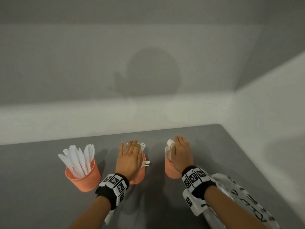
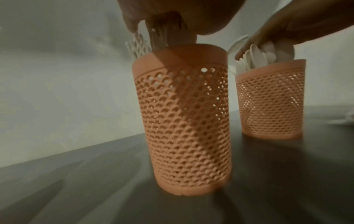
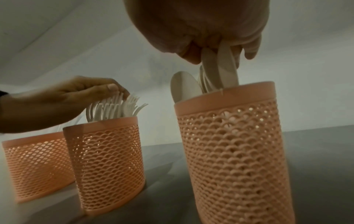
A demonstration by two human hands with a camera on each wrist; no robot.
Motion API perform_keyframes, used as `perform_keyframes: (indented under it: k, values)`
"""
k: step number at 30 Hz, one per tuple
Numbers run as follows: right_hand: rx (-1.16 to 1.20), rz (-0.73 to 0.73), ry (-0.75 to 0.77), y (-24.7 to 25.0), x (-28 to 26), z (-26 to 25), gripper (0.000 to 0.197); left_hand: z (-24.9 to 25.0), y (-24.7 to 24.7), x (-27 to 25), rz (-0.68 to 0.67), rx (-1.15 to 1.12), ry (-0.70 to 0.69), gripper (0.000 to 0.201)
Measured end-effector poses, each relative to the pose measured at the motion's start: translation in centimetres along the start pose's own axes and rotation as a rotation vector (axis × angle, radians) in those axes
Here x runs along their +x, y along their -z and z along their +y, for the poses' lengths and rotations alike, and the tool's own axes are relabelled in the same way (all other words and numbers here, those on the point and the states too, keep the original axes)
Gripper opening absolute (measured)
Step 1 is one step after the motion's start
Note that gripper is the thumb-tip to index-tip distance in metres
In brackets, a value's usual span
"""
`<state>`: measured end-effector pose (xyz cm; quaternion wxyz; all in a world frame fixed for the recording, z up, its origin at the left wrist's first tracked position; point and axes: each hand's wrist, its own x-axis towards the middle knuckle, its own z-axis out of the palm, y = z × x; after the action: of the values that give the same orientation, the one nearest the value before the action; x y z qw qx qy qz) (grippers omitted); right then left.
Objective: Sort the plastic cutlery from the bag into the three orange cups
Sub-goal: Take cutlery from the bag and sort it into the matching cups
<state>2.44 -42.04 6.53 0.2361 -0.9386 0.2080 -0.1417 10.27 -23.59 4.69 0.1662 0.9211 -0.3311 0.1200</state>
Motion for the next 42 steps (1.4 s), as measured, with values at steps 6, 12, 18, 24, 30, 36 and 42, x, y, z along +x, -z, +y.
perform_keyframes:
  k: [6,12,18,24,30,36,42]
  values:
    - [-0.260,-0.114,0.025,-0.2,0.1,-0.9,0.095,0.9,0.5,-0.3,-0.211,0.115,0.052,0.070]
    - [-0.252,-0.255,-0.021,0.9,0.3,-1.2,0.058,1.2,0.5,0.1,-0.200,0.095,0.075,0.101]
    - [0.144,-0.182,-0.083,6.9,-0.3,-0.9,0.049,5.0,3.8,0.3,0.007,-0.163,0.007,0.091]
    - [0.168,-0.139,-0.226,12.8,-4.5,3.6,0.021,12.2,3.8,0.1,-0.060,-0.654,-0.092,0.040]
    - [0.093,-0.408,-0.465,12.8,-11.0,9.3,0.028,18.5,-0.7,-2.0,-0.335,-0.771,-0.123,0.012]
    - [-0.246,-0.579,-0.423,9.8,-15.6,11.9,0.057,20.2,-4.2,-3.9,-0.658,-0.414,-0.038,0.038]
    - [-0.507,-0.543,-0.273,6.8,-15.8,12.1,0.071,20.5,-3.9,-5.2,-0.750,-0.403,-0.082,0.058]
